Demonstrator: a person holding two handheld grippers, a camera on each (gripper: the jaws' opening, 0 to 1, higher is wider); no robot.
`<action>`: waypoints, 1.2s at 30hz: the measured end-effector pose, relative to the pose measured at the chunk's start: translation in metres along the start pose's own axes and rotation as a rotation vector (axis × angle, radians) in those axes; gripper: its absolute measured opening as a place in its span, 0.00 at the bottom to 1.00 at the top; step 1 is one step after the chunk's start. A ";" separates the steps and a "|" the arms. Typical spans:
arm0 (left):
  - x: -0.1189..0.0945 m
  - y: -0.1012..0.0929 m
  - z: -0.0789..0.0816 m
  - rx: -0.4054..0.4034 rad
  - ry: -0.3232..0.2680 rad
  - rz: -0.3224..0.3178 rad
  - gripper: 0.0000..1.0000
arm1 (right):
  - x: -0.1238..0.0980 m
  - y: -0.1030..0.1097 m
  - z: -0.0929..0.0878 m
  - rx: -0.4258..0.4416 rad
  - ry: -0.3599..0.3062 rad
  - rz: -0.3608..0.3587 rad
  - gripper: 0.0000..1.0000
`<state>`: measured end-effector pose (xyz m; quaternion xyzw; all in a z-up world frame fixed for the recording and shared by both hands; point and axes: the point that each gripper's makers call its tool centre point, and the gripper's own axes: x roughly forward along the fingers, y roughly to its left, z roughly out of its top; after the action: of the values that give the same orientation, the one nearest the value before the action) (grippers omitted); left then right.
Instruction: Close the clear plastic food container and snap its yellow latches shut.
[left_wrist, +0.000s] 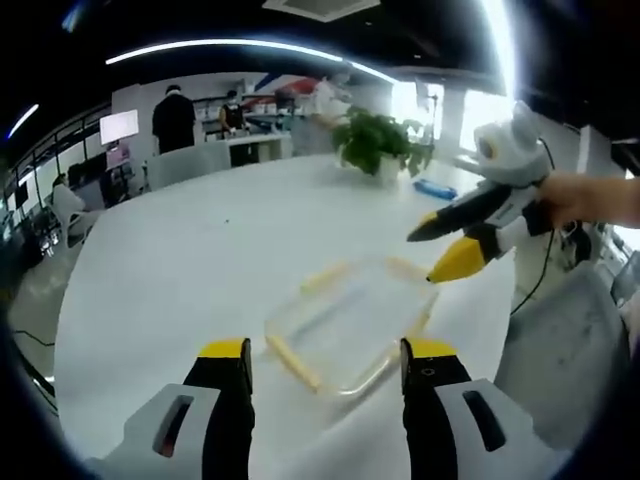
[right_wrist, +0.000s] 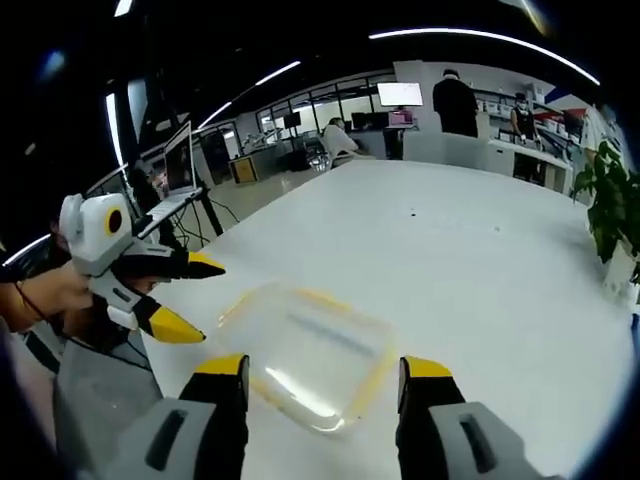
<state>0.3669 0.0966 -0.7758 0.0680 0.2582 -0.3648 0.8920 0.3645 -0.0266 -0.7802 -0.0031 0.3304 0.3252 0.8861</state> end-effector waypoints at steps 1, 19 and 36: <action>0.000 0.001 -0.001 0.007 0.004 0.003 0.58 | 0.000 0.000 0.000 0.003 -0.001 0.001 0.59; -0.001 0.012 -0.009 -0.152 -0.020 0.027 0.58 | 0.001 -0.011 -0.024 0.089 0.022 -0.063 0.59; -0.025 0.020 -0.010 -0.177 -0.065 0.074 0.69 | -0.019 -0.009 -0.014 0.152 -0.101 -0.090 0.60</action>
<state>0.3617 0.1292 -0.7729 -0.0134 0.2578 -0.3092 0.9153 0.3512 -0.0478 -0.7819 0.0656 0.3084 0.2587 0.9131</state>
